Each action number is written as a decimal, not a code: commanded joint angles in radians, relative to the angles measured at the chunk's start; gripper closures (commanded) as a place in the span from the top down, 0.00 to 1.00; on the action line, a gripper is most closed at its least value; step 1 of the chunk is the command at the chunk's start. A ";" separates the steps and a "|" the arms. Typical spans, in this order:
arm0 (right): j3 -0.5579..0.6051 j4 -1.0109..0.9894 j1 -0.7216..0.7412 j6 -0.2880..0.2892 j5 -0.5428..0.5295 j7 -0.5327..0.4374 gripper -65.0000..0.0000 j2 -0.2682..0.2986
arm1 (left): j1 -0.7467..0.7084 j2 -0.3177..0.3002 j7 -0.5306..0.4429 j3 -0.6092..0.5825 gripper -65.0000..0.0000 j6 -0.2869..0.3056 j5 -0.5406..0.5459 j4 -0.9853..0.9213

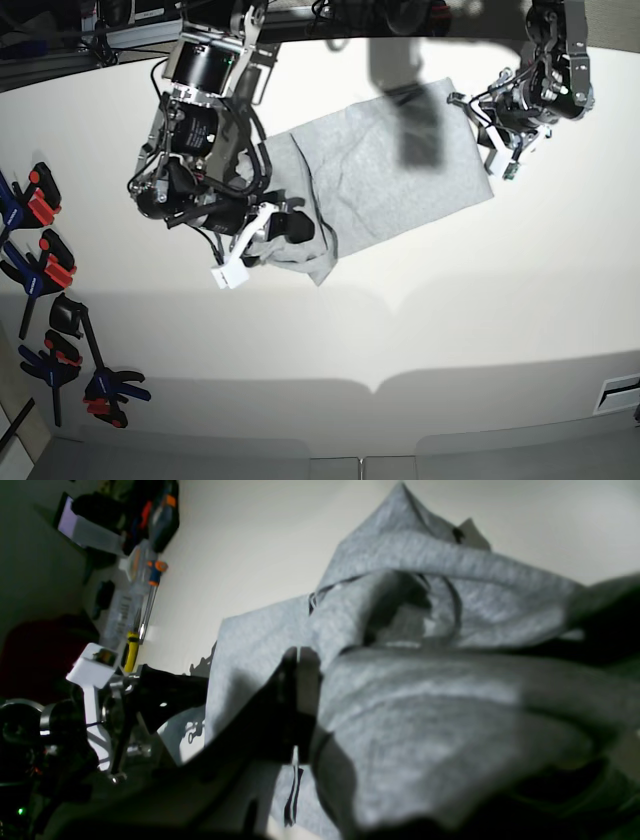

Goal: Fold the T-shirt properly
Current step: 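Fold the shirt end held by the right gripper over toward the left gripper, then flip the folded bundle with both grippers so the printed side faces up, then release the folded shirt and move both grippers away from it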

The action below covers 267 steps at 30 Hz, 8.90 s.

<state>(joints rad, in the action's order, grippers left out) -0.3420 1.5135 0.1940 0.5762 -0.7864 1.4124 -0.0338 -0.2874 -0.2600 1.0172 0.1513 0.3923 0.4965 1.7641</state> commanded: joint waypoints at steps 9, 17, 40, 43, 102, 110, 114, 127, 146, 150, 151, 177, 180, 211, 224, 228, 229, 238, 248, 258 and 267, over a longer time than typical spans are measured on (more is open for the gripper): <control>0.002 0.020 0.047 0.019 -0.029 -0.016 0.00 0.000 | 0.008 -0.006 0.025 0.003 0.56 0.031 0.167 0.146; 0.002 0.020 0.055 0.019 -0.029 -0.016 0.00 -0.003 | 0.003 -0.006 0.029 -0.046 0.56 0.006 0.089 0.146; 0.234 0.021 0.055 0.018 -0.035 -0.016 0.00 -0.123 | 0.008 -0.006 -0.106 -0.214 0.56 -0.110 -0.132 0.146; 0.287 0.021 0.054 0.018 -0.023 -0.016 0.00 -0.123 | 0.008 -0.006 -0.106 -0.214 0.56 -0.117 -0.133 0.146; 0.435 0.021 0.052 0.031 -0.160 -0.016 0.00 -0.123 | 0.008 -0.006 -0.155 0.089 0.56 -0.176 -0.249 0.304; 0.435 0.021 0.052 0.031 -0.240 -0.016 0.37 -0.123 | 0.008 -0.006 -0.154 0.089 0.56 -0.176 -0.249 0.304; 0.435 0.021 0.052 0.048 -0.361 -0.016 0.43 -0.123 | 0.008 -0.006 -0.154 0.089 0.56 -0.176 -0.249 0.304; 0.429 0.023 0.069 0.108 -0.489 -0.016 0.43 -0.123 | 0.008 -0.007 -0.154 0.090 0.56 -0.176 -0.331 0.304; 0.244 0.415 -0.124 0.011 0.050 -0.016 0.43 -0.121 | 0.008 -0.006 -0.246 0.092 0.56 -0.085 0.082 0.304; 0.244 0.415 -0.170 0.011 0.052 -0.016 0.43 -0.080 | 0.010 -0.007 -0.320 0.092 0.56 -0.063 0.082 0.304; 0.244 0.415 -0.175 0.012 0.055 -0.016 0.43 -0.072 | 0.011 -0.007 -0.322 0.092 0.56 -0.063 0.082 0.304; 0.527 0.284 -0.180 -0.204 0.604 -0.223 0.43 -0.075 | 0.013 -0.007 -0.325 0.092 0.56 -0.074 -0.283 0.306; 0.547 0.232 -0.180 -0.227 0.599 -0.195 0.43 -0.075 | 0.010 -0.006 -0.323 0.092 0.56 -0.074 -0.282 0.306; 0.690 0.346 -0.177 -0.025 0.300 -0.190 0.43 -0.123 | 0.010 -0.177 -0.330 0.092 0.56 -0.245 -0.469 0.306; 0.278 0.523 -0.162 -0.026 0.405 -0.220 0.43 -0.080 | 0.010 -0.181 -0.333 0.092 0.56 -0.245 -0.149 0.306; 0.198 0.523 -0.166 -0.026 0.347 -0.179 0.43 0.007 | 0.008 -0.182 -0.289 0.092 0.56 -0.243 -0.129 0.306; 0.177 0.523 -0.168 -0.026 0.334 -0.176 0.43 0.026 | 0.008 -0.181 -0.279 0.092 0.56 -0.243 -0.134 0.306; 0.001 0.523 -0.170 -0.026 0.254 -0.158 0.43 0.112 | 0.008 -0.181 -0.279 0.092 0.00 -0.244 -0.208 0.306; -0.070 0.523 -0.170 -0.014 0.217 -0.147 0.43 0.120 | 0.008 -0.181 -0.292 0.092 0.29 -0.244 -0.208 0.306; -0.070 0.523 -0.170 -0.014 0.199 -0.140 0.43 0.120 | 0.008 -0.181 -0.277 0.092 0.12 -0.244 -0.208 0.306; -0.070 0.523 -0.170 -0.014 0.199 -0.140 0.43 0.120 | 0.008 -0.181 -0.310 0.092 0.09 -0.244 -0.243 0.306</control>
<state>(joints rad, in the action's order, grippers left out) -0.4088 2.0171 0.0086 0.5499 -0.5735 1.2915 0.0803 -0.2878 -0.4274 0.7330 0.2367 0.1574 0.2539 2.0518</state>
